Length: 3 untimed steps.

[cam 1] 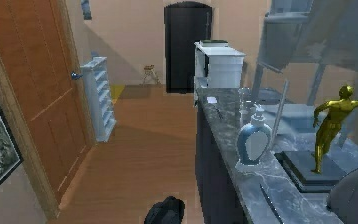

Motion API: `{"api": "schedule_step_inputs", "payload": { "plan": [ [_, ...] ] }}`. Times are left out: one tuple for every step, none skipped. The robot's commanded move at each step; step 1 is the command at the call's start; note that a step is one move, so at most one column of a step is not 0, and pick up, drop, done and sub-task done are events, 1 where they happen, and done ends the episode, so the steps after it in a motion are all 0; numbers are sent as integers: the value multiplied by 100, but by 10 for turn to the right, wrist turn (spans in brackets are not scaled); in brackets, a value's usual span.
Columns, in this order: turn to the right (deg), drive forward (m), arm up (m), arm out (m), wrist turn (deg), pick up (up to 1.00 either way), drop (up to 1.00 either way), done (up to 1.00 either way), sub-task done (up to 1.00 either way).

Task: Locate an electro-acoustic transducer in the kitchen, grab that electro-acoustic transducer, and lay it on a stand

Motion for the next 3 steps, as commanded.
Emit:
{"api": "schedule_step_inputs", "payload": {
  "plan": [
    [450, 0, 0, 0, 0, 0, 0, 0, 0],
    [-450, 0, 0, 0, 0, 0, 0, 0, 0],
    [-120, 0, 0, 0, 0, 0, 0, 0, 0]
  ]
}}
